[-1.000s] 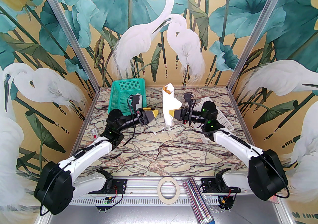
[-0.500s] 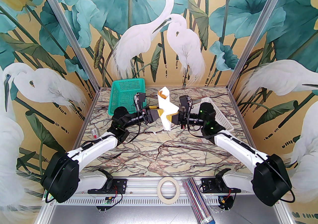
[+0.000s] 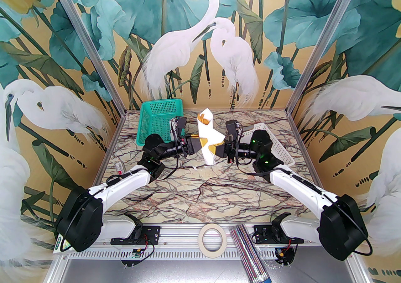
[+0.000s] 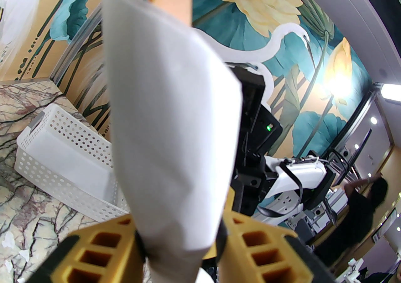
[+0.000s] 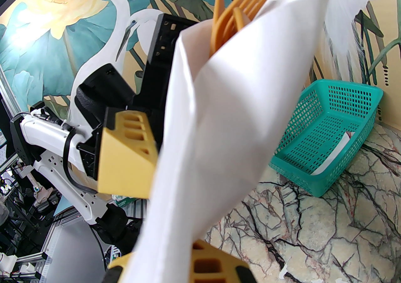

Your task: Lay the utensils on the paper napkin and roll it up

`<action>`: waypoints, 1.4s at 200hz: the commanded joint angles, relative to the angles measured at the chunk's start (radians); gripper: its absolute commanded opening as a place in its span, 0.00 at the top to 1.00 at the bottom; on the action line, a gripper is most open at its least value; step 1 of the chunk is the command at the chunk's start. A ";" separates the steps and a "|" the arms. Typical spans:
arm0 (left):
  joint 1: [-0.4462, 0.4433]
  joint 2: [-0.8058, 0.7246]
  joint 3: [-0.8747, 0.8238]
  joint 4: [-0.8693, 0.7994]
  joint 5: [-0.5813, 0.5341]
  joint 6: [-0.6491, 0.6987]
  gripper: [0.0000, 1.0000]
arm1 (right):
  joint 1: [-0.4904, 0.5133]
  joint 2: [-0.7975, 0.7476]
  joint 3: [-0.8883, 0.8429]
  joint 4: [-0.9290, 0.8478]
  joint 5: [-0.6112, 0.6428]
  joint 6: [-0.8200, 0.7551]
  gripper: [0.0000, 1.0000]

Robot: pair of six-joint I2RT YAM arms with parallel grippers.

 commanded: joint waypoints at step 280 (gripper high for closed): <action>-0.008 -0.240 -0.080 -0.012 -0.067 0.226 1.00 | -0.084 -0.436 -0.037 -0.297 0.151 -0.303 0.01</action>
